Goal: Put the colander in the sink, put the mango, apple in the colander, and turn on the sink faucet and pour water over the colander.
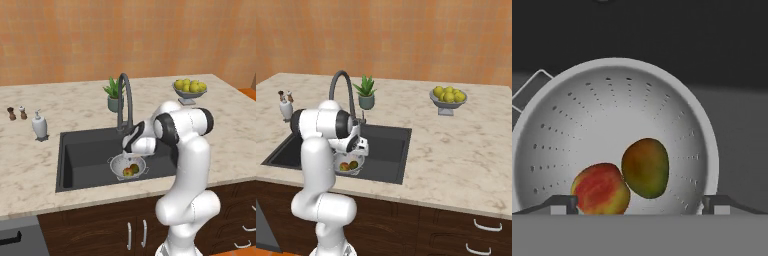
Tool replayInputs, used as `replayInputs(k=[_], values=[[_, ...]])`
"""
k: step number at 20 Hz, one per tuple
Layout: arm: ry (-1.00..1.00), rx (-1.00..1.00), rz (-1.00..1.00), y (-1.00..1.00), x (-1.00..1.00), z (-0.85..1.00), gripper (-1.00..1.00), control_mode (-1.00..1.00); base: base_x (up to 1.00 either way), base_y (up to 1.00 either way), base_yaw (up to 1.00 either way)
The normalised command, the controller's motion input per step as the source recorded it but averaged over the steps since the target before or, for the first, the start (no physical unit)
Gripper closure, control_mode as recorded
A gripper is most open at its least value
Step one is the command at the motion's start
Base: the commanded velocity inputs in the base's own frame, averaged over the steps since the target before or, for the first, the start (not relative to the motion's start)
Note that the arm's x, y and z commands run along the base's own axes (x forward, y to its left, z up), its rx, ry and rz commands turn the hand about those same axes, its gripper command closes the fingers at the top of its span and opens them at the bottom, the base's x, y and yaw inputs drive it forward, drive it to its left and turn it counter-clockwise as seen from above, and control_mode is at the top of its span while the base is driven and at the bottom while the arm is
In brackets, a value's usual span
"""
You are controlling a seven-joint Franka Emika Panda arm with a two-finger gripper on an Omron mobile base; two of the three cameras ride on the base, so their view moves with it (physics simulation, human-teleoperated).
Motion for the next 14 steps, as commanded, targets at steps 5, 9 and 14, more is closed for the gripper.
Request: replayInputs(k=[5, 9, 14], values=[[-0.07, 0.0, 0.0, -0.32, -0.28, 0.5, -1.0, -1.0, 0.0, 0.0, 0.0], [-0.2, 0.01, 0.0, -0.15, -0.25, 0.45, -1.0, -1.0, 0.0, 0.0, 0.0], [-0.34, 0.06, 0.0, -0.15, -0.07, 0.63, -1.0, -1.0, 0.0, 0.0, 0.0]])
